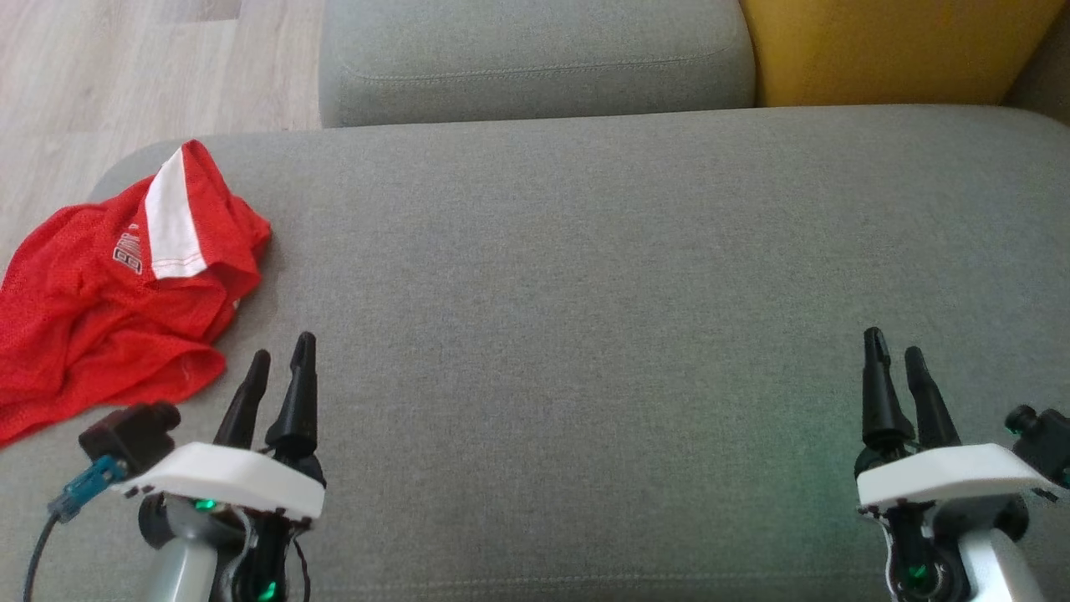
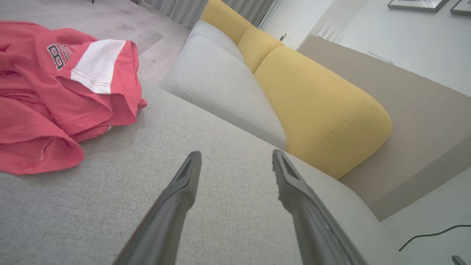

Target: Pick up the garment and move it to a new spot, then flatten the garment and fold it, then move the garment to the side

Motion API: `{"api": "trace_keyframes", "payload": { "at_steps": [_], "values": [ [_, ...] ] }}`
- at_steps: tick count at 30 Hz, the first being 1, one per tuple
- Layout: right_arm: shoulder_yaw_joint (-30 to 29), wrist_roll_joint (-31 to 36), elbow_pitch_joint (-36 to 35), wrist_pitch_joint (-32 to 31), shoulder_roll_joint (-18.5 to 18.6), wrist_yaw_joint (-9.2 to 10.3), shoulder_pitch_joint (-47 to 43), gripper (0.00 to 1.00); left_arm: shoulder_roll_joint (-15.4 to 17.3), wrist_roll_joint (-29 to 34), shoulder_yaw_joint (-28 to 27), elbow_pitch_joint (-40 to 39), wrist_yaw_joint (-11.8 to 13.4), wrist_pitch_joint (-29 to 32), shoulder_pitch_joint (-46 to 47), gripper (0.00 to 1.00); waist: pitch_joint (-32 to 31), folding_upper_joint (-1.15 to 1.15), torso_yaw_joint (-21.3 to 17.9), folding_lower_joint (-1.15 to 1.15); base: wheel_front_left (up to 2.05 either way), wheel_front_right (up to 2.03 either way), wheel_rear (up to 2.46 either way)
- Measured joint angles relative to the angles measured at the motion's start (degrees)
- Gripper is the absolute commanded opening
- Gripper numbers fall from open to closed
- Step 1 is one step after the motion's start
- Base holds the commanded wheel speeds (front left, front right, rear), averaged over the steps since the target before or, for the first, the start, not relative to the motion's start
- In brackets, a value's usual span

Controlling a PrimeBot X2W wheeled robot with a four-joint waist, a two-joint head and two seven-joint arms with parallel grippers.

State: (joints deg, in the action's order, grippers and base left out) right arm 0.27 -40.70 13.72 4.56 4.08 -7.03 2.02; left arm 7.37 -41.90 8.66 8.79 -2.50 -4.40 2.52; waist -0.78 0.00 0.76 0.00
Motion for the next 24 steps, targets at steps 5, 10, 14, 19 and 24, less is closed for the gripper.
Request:
{"api": "trace_keyframes", "payload": {
  "at_steps": [5, 10, 14, 19, 24],
  "values": [
    [0.0, 4.2, 0.7, 0.6, 0.0, 0.0, 0.0, 1.0, 0.8, 3.1, 1.0, 0.1, 0.9, -1.0, 0.0, 1.0, -0.1, 0.0, 0.2, 0.0, 0.0, 0.0, 0.0],
    [-0.1, 8.4, 1.1, 1.6, 0.0, 0.0, 0.0, 1.0, 1.5, 6.3, 2.1, 0.6, 1.6, -1.8, 0.0, 1.0, -0.2, 0.0, 0.4, 0.0, 0.0, 0.0, 0.0],
    [-0.3, 11.5, 1.2, 2.2, 0.0, 0.0, 0.0, 1.0, 2.1, 9.0, 3.1, 0.8, 2.5, -2.3, 0.0, 1.0, -0.3, 0.0, 0.5, 0.0, 0.0, 0.0, 0.0],
    [-0.3, 15.2, 1.6, 3.1, 0.0, -0.01, 0.0, 1.0, 2.5, 12.0, 4.3, 1.1, 3.0, -3.3, 0.0, 1.0, -0.4, 0.0, 0.5, 0.0, 0.0, 0.0, 0.0],
    [-0.1, 18.3, 2.1, 3.9, 0.0, -0.01, 0.0, 1.0, 2.7, 14.9, 5.4, 1.7, 3.1, -4.0, 0.0, 1.0, -0.6, 0.0, 0.5, 0.0, 0.0, 0.0, 0.0]
  ]
}}
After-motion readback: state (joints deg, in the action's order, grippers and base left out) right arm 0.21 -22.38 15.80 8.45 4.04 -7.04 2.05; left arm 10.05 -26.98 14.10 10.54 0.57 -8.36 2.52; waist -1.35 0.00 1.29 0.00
